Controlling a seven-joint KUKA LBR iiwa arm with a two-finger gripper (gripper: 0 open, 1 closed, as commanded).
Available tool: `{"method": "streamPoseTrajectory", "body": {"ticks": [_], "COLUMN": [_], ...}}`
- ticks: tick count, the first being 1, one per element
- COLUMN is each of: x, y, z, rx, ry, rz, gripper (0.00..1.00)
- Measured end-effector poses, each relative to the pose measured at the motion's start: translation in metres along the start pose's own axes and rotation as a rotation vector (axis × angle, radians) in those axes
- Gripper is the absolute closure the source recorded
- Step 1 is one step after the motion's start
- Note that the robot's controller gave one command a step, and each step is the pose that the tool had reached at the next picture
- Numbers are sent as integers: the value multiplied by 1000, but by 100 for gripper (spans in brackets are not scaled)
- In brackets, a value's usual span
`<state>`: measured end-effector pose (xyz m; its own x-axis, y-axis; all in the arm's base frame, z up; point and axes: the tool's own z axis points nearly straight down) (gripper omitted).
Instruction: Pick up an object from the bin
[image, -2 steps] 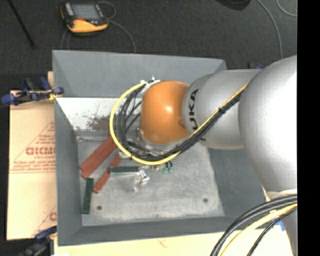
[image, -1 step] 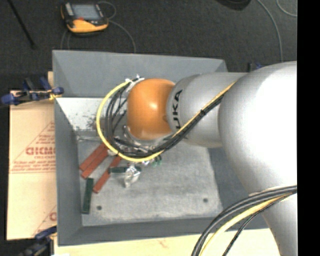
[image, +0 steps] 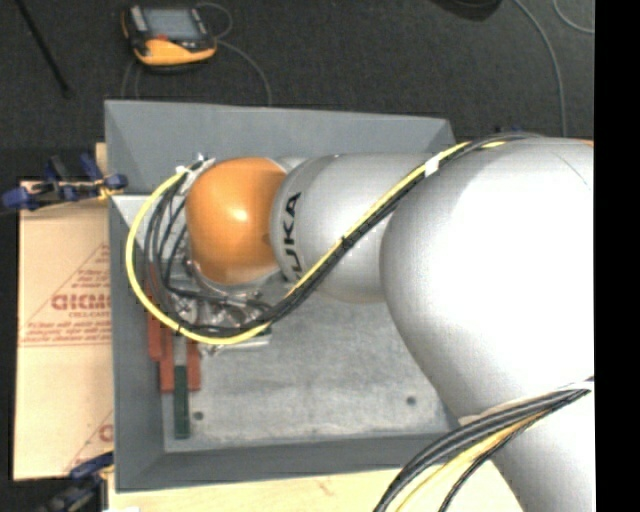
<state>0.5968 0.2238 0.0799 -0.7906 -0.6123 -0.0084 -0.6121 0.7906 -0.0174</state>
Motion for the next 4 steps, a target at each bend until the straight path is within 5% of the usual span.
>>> {"method": "streamPoseTrajectory", "body": {"ticks": [4], "x": [1], "y": [-1], "z": [-26], "rx": [-12], "ry": [8], "rz": [4], "gripper": [100]}}
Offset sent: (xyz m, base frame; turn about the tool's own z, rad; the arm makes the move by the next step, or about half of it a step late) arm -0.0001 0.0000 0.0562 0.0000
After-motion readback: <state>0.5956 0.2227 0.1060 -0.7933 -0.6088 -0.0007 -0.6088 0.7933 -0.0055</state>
